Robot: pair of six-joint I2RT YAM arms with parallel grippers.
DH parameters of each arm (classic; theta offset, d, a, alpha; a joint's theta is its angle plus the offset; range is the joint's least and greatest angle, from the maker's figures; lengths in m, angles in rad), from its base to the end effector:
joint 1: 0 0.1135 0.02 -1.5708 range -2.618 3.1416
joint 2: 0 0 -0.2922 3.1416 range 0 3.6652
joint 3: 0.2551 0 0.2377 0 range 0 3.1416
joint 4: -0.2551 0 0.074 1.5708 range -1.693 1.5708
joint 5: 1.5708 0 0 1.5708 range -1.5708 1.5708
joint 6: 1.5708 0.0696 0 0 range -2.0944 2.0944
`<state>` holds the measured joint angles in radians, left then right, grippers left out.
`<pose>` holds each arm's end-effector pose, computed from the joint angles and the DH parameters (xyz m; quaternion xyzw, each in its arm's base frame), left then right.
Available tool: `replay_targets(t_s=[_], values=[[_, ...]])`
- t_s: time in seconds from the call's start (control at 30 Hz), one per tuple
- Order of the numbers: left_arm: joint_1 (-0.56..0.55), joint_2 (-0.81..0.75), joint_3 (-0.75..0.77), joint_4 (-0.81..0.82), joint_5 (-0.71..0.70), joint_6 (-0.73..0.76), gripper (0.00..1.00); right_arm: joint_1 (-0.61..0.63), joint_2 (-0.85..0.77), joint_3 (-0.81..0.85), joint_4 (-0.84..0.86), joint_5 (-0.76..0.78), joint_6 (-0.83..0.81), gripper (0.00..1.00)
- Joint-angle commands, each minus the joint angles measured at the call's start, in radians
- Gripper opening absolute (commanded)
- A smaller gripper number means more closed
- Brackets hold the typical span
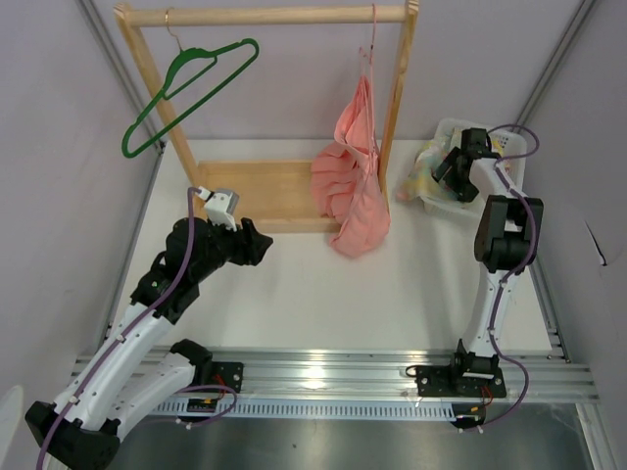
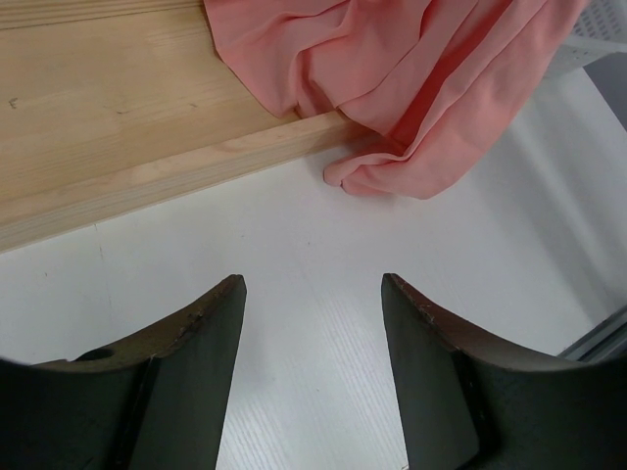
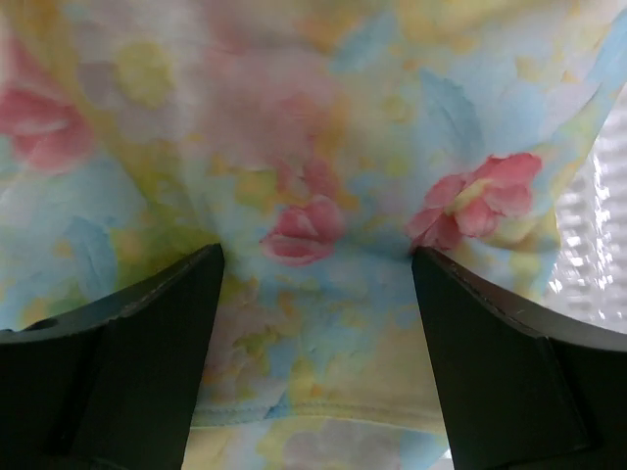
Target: Place the skirt on the hanger
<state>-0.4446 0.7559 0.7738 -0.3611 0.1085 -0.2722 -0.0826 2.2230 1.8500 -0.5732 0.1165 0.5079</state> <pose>0.1512 -0.0804 0.3298 0.1014 0.8105 -0.2433 0.5230 0.5147 -0.0507 0.2017 0.2936 0.9037 0.0106 0.3115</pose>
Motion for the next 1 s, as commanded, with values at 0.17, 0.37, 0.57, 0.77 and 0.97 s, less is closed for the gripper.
replay_targets(t_s=[0.17,0.37,0.57,0.77,0.97], values=[[0.009,0.002,-0.002,0.030,0.019,-0.016,0.64,-0.052,-0.079,-0.083,0.047,0.026,0.066,0.88],[0.009,0.008,-0.004,0.031,0.019,-0.016,0.64,-0.062,-0.040,-0.051,0.070,0.000,0.080,0.79],[0.009,0.008,-0.004,0.030,0.010,-0.016,0.63,-0.065,-0.057,-0.043,0.082,-0.044,0.075,0.05],[0.009,0.006,-0.002,0.030,0.005,-0.012,0.63,-0.062,-0.167,-0.031,0.118,-0.104,0.070,0.00],[0.009,0.002,0.001,0.027,-0.003,-0.010,0.63,-0.039,-0.308,-0.003,0.091,-0.072,0.047,0.00]])
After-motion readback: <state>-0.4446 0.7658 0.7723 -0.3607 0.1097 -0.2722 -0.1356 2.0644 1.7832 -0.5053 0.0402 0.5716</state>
